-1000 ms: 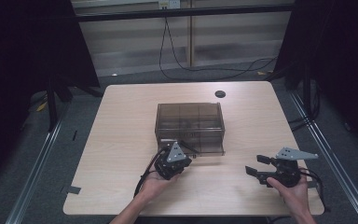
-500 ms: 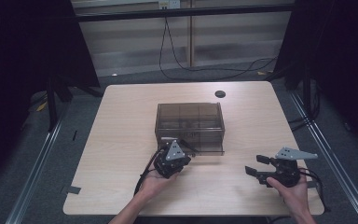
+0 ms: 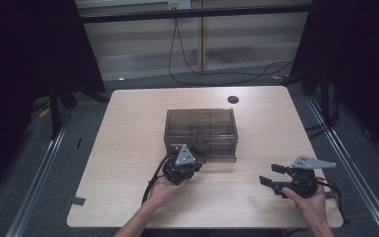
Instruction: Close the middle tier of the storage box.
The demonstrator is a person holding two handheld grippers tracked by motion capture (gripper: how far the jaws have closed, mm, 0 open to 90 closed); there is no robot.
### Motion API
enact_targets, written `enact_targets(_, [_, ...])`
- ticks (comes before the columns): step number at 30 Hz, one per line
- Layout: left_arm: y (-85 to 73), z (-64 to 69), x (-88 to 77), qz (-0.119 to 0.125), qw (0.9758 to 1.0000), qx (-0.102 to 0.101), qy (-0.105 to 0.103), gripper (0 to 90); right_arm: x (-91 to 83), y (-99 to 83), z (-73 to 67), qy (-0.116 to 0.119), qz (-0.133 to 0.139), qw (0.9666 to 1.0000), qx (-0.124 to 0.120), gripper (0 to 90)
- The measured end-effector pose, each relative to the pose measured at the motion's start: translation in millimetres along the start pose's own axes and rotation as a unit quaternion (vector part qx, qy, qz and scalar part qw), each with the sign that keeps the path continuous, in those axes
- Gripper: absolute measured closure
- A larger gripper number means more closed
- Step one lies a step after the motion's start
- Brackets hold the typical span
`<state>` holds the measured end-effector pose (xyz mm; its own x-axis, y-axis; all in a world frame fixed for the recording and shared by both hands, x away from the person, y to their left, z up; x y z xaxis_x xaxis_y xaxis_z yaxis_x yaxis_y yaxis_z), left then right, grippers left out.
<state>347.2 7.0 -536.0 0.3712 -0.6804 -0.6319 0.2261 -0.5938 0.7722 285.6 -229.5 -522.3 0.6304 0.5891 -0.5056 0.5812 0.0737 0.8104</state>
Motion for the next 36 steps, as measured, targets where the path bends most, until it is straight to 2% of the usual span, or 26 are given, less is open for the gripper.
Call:
enact_targets(3, [0.2,-2.9,-0.7,-0.003,1.0000,-0.001,0.003,90.0,-0.1,0.0,0.1,0.000,0.000,1.0000,0.000,27.5])
enact_targets(4, [0.9,-3.2,0.7,0.004,1.0000,-0.006,0.001,90.0,-0.1,0.1,0.4,-0.001,0.000,1.0000,0.000,27.5])
enact_targets(6, [-0.8,-4.4,0.8,-0.004,1.0000,-0.003,0.001,90.0,0.0,0.0,0.4,-0.001,0.000,1.0000,0.000,27.5])
enact_targets(9, [0.0,-5.7,2.2,0.002,1.0000,-0.007,0.002,90.0,0.0,0.3,0.5,-0.002,0.001,1.0000,0.001,27.5])
enact_targets(12, [-1.2,-6.8,2.0,-0.005,1.0000,-0.006,0.001,90.0,-0.1,0.0,0.7,-0.002,0.000,1.0000,0.000,27.5])
enact_targets(18, [-0.3,-9.1,3.9,0.002,0.9999,-0.011,0.003,90.0,-0.5,0.2,0.6,-0.001,0.001,1.0000,-0.001,27.5])
enact_targets(27, [-0.3,-13.1,5.8,0.000,0.9999,-0.014,0.003,90.0,0.2,-0.2,0.8,-0.001,-0.001,1.0000,0.000,27.5])
enact_targets(28, [0.0,-13.6,5.5,-0.005,0.9999,-0.012,0.004,90.0,0.2,-0.2,0.8,-0.001,-0.001,1.0000,0.000,27.5])
enact_targets(31, [8.6,-16.5,4.7,0.005,0.9999,-0.009,0.009,90.0,0.1,-0.2,0.5,0.000,-0.001,1.0000,0.000,27.5])
enact_targets(34, [7.3,-15.9,6.7,-0.003,1.0000,-0.007,0.006,90.0,0.0,-0.1,0.6,0.000,0.000,1.0000,0.000,27.5])
enact_targets(36, [7.7,-17.6,9.7,0.005,0.9999,-0.013,0.008,90.0,0.0,-0.3,0.5,0.000,-0.001,1.0000,0.000,27.5])
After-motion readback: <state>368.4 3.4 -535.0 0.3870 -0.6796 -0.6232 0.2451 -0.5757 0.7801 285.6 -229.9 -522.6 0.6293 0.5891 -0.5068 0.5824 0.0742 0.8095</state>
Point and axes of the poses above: each handheld gripper's, and its own axes: x roughly forward along the jaws, y roughly out of its top, z roughly to its right, the point moved 10 cm from there along x, roughly forward along the jaws, and after that the axes turned 4 degrees about x, right-handed, at the moved point
